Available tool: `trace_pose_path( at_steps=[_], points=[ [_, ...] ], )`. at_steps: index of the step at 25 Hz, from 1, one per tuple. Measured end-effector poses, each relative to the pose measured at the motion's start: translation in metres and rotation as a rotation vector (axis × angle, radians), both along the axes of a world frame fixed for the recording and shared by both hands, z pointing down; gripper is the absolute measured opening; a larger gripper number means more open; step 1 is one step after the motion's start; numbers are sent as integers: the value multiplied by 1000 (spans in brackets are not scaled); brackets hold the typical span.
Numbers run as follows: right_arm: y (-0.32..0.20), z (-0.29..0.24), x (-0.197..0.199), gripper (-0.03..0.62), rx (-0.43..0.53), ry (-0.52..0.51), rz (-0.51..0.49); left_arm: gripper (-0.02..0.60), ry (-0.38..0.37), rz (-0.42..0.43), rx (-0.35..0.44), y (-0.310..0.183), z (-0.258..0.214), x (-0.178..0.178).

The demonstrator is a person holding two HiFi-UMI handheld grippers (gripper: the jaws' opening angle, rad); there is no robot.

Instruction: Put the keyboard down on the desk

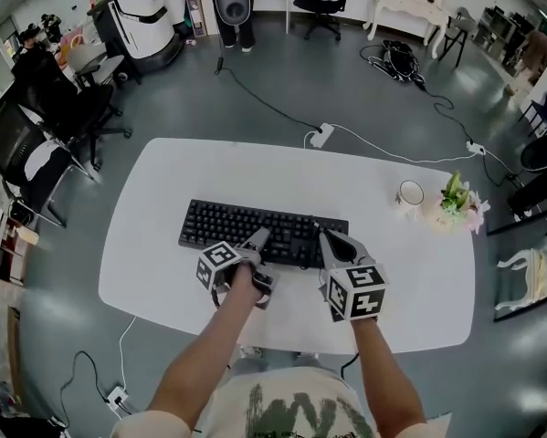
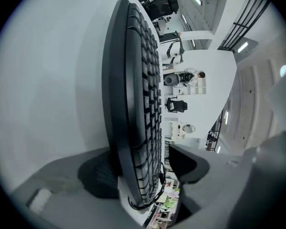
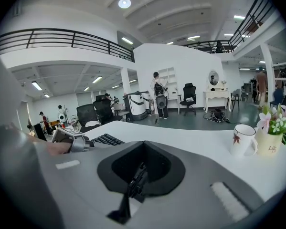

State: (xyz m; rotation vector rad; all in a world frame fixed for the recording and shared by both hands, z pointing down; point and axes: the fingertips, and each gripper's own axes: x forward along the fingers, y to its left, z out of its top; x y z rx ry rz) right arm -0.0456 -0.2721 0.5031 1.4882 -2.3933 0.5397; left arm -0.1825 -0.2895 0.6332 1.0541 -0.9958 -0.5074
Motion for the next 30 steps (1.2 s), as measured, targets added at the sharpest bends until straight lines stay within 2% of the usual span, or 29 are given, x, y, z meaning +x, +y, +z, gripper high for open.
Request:
trace_pose_path(
  at_steps=[10, 18, 26, 30],
  points=[
    [-4, 1, 14, -2, -2, -1, 30, 353, -28, 52, -70, 2, 1, 3],
    [-1, 2, 17, -2, -7, -13, 40, 403, -126, 140, -156, 10, 1, 7],
    [-1, 1, 17, 0, -12, -21, 47, 408, -126, 160, -188, 18, 0, 4],
    [1, 1, 16, -2, -10, -26, 47, 433, -132, 174, -192, 27, -1, 5]
  ],
)
